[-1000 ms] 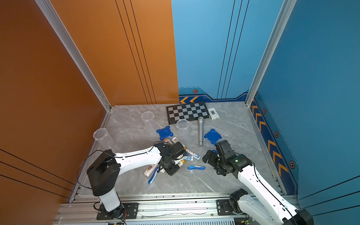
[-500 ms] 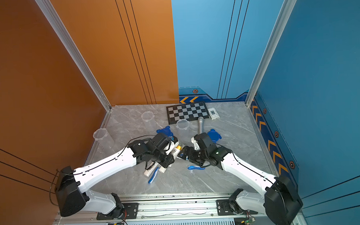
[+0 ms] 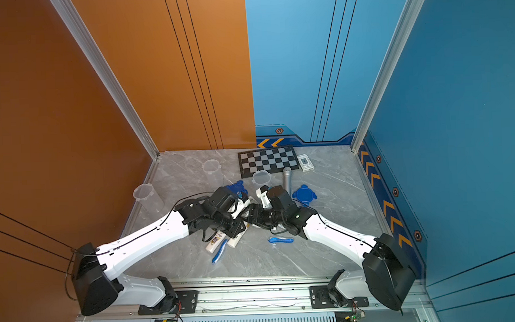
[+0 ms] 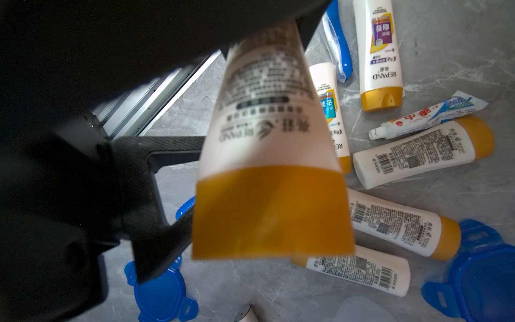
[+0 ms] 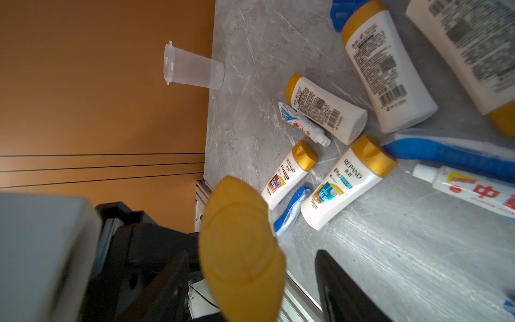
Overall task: Pack away toiletry kits
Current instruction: Pick up the toiletry item from the center of the board.
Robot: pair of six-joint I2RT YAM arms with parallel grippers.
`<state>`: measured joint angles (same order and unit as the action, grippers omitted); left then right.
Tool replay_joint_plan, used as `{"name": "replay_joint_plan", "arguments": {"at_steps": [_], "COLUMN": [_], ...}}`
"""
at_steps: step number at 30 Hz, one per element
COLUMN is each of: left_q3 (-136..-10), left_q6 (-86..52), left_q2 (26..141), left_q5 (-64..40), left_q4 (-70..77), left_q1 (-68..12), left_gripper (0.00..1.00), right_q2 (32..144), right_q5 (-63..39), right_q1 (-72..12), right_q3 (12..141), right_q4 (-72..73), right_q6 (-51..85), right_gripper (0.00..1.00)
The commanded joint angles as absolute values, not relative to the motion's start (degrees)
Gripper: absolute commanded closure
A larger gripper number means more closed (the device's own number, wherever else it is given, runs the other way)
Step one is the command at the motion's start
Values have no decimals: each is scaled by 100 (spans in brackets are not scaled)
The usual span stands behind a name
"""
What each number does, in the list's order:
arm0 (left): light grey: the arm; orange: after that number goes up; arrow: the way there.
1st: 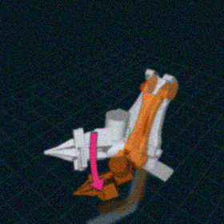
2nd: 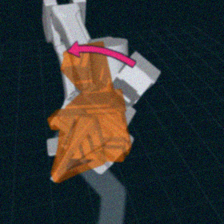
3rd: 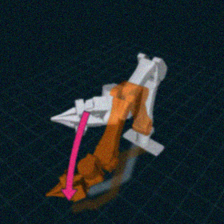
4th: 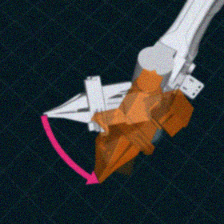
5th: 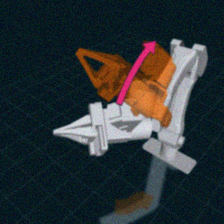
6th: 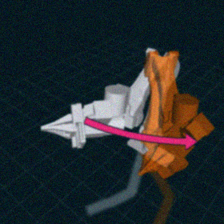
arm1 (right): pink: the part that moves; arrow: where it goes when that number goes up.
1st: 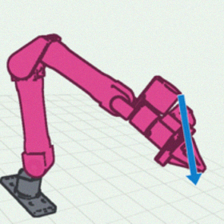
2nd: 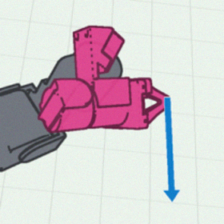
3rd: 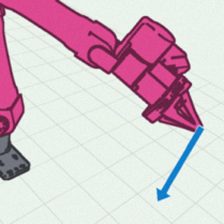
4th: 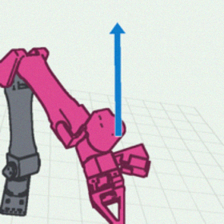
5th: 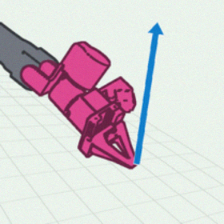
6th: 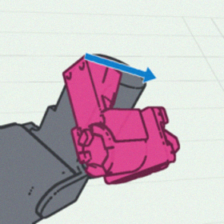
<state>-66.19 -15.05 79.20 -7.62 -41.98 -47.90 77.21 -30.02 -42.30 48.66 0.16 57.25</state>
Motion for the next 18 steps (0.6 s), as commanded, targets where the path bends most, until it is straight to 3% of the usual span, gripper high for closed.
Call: {"name": "replay_joint_plan", "arguments": {"at_steps": [1,9,13,14,18], "left_q3": [-6612,-6686,-6722,-6715,-6732], "left_q6": [-1336,-1375,-1419,-1443,-1633], "left_q2": [7806,7884,7918,7925,7879], "left_q5": [-1189,-1272,-1325,-1312,-1270], "left_q4": [-4042,-4041,-4051,-4051,-4052], "left_q1": [-4773,-4651,-4475,-4436,-4130], "left_gripper": [88,87,84,79,36], "right_q2": [7898,8101,8073,8088,8136], "right_q5": [-3106,-3267,-3313,-3313,-2979], "right_q1": [-4208,-4189,-4070,-4054,-3679], "right_q3": [5060,5219,5306,5388,6246], "right_q4": [770,972,869,733,-770], "right_q6": [5932,5817,5620,5508,4378], "right_gripper": [33,72,83,84,85]}}
